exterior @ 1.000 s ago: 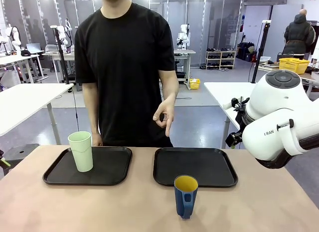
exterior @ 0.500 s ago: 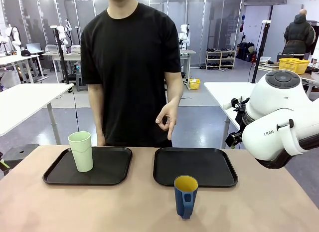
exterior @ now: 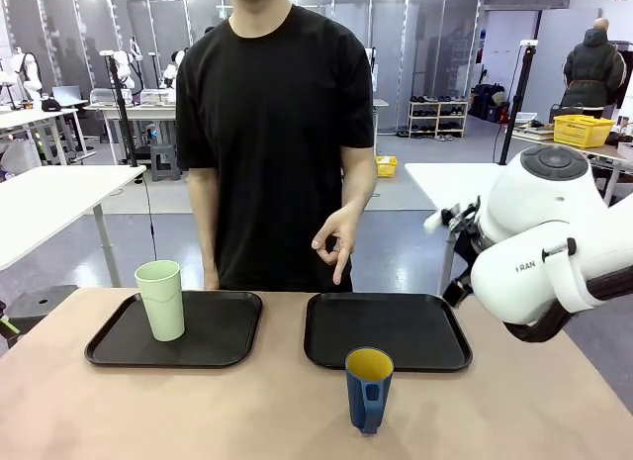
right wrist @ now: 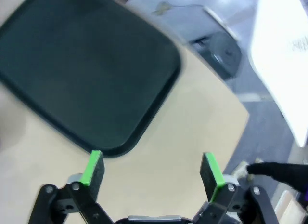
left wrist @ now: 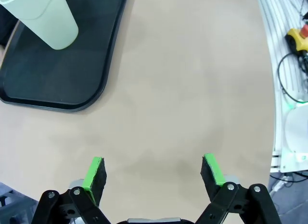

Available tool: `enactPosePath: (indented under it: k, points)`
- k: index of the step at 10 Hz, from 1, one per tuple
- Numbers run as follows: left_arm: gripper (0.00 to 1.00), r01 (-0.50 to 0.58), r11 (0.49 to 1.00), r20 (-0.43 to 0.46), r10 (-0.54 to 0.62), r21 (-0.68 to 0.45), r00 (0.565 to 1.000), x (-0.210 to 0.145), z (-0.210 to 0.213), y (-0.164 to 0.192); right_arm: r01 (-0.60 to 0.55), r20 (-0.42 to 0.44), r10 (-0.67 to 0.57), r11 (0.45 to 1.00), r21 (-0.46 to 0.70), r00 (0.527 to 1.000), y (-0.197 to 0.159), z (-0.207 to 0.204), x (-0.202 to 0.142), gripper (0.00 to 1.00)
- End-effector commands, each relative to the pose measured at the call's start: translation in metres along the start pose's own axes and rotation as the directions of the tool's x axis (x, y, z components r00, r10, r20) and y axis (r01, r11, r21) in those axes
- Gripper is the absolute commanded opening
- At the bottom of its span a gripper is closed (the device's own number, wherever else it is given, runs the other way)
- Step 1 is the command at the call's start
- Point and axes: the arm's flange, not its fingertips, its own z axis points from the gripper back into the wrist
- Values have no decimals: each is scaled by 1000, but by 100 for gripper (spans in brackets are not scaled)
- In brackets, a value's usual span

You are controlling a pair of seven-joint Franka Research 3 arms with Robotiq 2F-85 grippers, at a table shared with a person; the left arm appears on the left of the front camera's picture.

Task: Sort and store the cups by type.
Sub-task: Pick up the Handle plastic cup and place it into the empty Flat Tray.

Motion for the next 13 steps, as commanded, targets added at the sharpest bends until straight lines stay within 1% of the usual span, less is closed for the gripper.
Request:
enactPosePath:
  k: [1,2,3,4,5,6,7,8,9,12,13]
  points:
    - [100,19,1000,28,-19,11,999,-2,2,5,-339,-31,339,940,33,940,-12,19,-31,100]
    - [100,19,1000,28,-19,11,999,-2,2,5,-445,-35,444,896,-10,895,-9,15,-43,100]
    - [100,19,1000,28,-19,11,999,-2,2,5,-499,-24,499,866,0,866,-5,13,-52,100]
    - [100,19,1000,28,-19,11,999,-2,2,5,-560,12,560,828,31,828,0,14,-63,100]
    - [100,19,1000,28,-19,11,999,-2,2,5,-586,34,586,805,91,810,5,16,-73,100]
    - [100,19,1000,28,-19,11,999,-2,2,5,-636,48,635,763,120,771,10,18,-82,100]
    - [100,19,1000,28,-19,11,999,-2,2,5,-644,45,644,754,128,763,12,20,-84,100]
    - [100,19,1000,28,-19,11,999,-2,2,5,-627,52,627,765,150,777,12,21,-83,100]
    - [100,19,1000,28,-19,11,999,-2,2,5,-624,18,625,777,87,781,5,5,-53,100]
    - [100,19,1000,28,-19,11,999,-2,2,5,-624,18,625,777,87,781,5,5,-53,100]
    - [100,19,1000,28,-19,11,999,-2,2,5,-629,28,630,771,105,776,4,8,-54,100]
